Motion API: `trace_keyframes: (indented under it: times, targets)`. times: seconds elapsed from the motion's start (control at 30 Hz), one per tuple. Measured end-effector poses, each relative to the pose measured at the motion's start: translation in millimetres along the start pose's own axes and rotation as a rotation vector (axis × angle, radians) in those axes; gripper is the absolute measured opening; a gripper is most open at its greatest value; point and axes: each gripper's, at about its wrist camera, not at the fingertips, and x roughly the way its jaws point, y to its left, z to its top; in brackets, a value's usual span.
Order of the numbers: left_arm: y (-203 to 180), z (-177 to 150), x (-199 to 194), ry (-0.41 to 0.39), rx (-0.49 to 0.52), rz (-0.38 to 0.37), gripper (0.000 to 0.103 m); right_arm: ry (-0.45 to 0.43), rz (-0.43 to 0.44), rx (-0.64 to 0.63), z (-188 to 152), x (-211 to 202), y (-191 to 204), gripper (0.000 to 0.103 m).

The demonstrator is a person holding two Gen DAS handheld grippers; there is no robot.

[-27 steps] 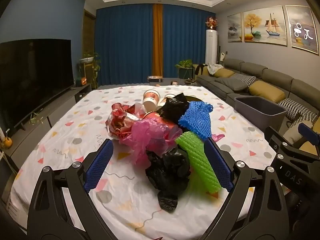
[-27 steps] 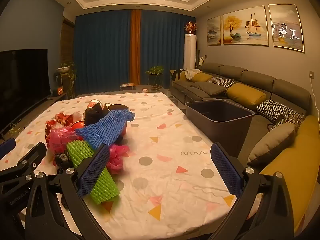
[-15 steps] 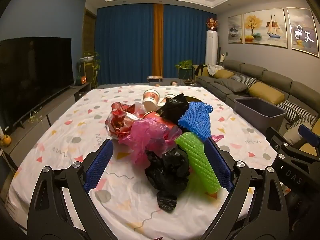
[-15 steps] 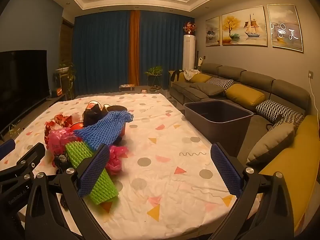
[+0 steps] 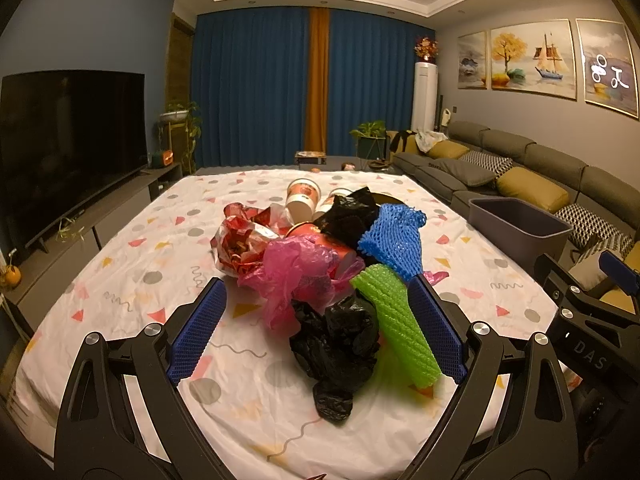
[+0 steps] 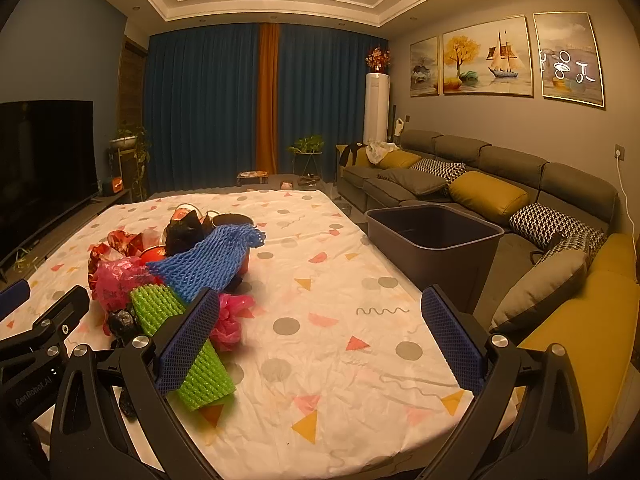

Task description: Collect trash

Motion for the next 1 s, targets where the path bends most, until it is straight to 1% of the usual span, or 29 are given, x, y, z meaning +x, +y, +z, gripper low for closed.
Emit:
trace_keyframes:
  times: [1.0]
  targets:
    - [2.1,1.3,-0.4,0.005,-0.011,-0.009,0.09,-0.02,-0.01,-0.001,2.9,-3.1,1.3,0.098]
